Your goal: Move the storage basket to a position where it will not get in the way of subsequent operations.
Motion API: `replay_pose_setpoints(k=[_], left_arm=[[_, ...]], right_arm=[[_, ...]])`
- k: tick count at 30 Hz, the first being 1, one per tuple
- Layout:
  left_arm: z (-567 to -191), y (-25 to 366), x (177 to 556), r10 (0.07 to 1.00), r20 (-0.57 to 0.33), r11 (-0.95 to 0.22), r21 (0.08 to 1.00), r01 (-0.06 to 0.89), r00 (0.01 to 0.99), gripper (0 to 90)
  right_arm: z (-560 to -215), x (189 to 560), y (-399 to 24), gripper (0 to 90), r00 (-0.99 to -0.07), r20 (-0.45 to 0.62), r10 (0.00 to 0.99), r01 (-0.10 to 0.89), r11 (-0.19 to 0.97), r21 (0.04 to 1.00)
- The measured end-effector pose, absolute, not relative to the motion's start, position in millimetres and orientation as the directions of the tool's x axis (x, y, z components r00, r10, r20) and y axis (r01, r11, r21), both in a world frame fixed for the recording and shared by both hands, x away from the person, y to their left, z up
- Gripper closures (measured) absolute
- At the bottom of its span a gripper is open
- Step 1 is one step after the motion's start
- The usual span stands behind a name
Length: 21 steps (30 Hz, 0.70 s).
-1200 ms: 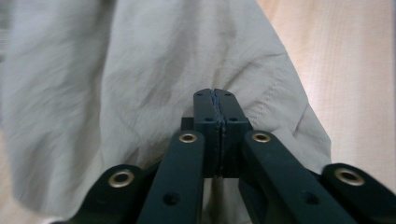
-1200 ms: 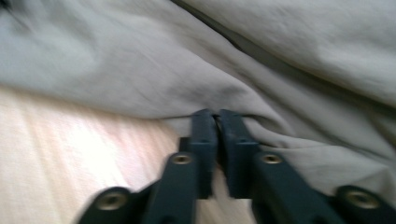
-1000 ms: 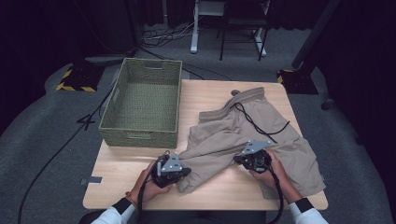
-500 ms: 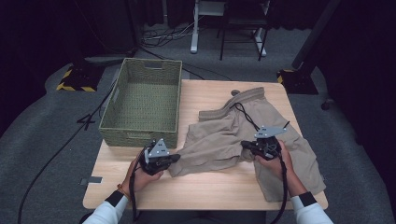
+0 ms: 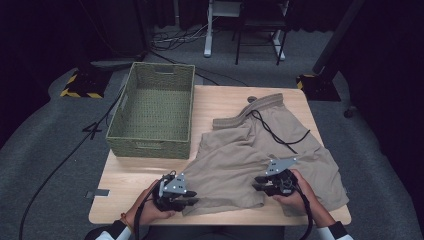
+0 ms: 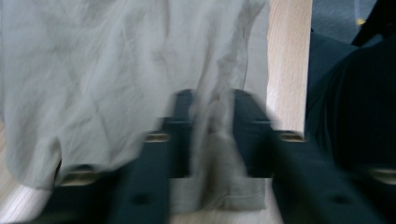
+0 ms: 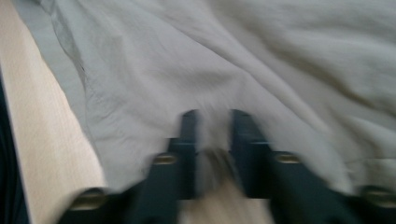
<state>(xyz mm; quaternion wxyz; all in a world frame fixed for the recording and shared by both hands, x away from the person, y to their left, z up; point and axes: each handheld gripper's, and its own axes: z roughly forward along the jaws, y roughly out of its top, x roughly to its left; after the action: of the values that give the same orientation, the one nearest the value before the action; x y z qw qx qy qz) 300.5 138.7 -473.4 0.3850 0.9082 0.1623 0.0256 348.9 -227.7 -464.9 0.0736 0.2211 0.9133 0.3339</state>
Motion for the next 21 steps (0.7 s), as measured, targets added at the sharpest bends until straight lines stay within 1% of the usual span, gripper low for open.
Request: replay_pose_setpoints(k=[1, 3, 4, 5, 7, 9, 10, 11, 14, 17, 21], left_arm=[[-471, 137, 299, 0.31, -0.084, -0.636, 0.722, 0.272, 0.947, 61.7], [-466, 135, 301, 0.331, -0.086, -0.607, 0.743, 0.282, 0.94, 48.6], [-464, 135, 303, 0.343, -0.087, -0.602, 0.745, 0.289, 0.935, 44.7], [-464, 135, 307, 0.349, -0.083, -0.599, 0.747, 0.29, 0.934, 43.3], [-464, 134, 313, 0.383, -0.08, -0.584, 0.751, 0.309, 0.92, 36.6], [-466, 132, 321, 0.388, -0.092, -0.572, 0.756, 0.318, 0.917, 42.7], [-468, 129, 324, 0.392, -0.103, -0.567, 0.755, 0.328, 0.914, 44.1], [-471, 126, 328, 0.392, -0.111, -0.571, 0.749, 0.336, 0.913, 44.6], [-479, 114, 332, 0.397, -0.078, -0.613, 0.719, 0.328, 0.914, 44.4], [-486, 106, 336, 0.392, -0.08, -0.629, 0.704, 0.33, 0.917, 44.6], [-493, 98, 337, 0.382, -0.091, -0.65, 0.681, 0.337, 0.92, 45.0]], right_arm=[[-463, 346, -228, 54.5, -0.888, -0.005, 0.461, 0.35, 0.68, 0.644], [-454, 342, -236, 45.9, -0.869, -0.028, 0.493, 0.349, 0.653, 0.672], [-449, 341, -243, 44.4, -0.855, -0.034, 0.517, 0.353, 0.63, 0.691], [-444, 341, -251, 43.8, -0.836, -0.047, 0.546, 0.358, 0.609, 0.708], [-435, 342, -273, 43.8, -0.778, -0.083, 0.623, 0.379, 0.57, 0.729], [-433, 347, -291, 46.7, -0.728, -0.129, 0.673, 0.393, 0.565, 0.726], [-433, 351, -301, 50.9, -0.698, -0.15, 0.7, 0.41, 0.562, 0.718], [-435, 356, -310, 53.5, -0.673, -0.159, 0.723, 0.431, 0.558, 0.709], [-449, 369, -334, 55.7, -0.603, -0.157, 0.782, 0.517, 0.533, 0.67], [-464, 373, -346, 56.6, -0.607, -0.102, 0.788, 0.557, 0.514, 0.653], [-475, 375, -336, 56.7, -0.655, -0.068, 0.753, 0.557, 0.541, 0.63]])
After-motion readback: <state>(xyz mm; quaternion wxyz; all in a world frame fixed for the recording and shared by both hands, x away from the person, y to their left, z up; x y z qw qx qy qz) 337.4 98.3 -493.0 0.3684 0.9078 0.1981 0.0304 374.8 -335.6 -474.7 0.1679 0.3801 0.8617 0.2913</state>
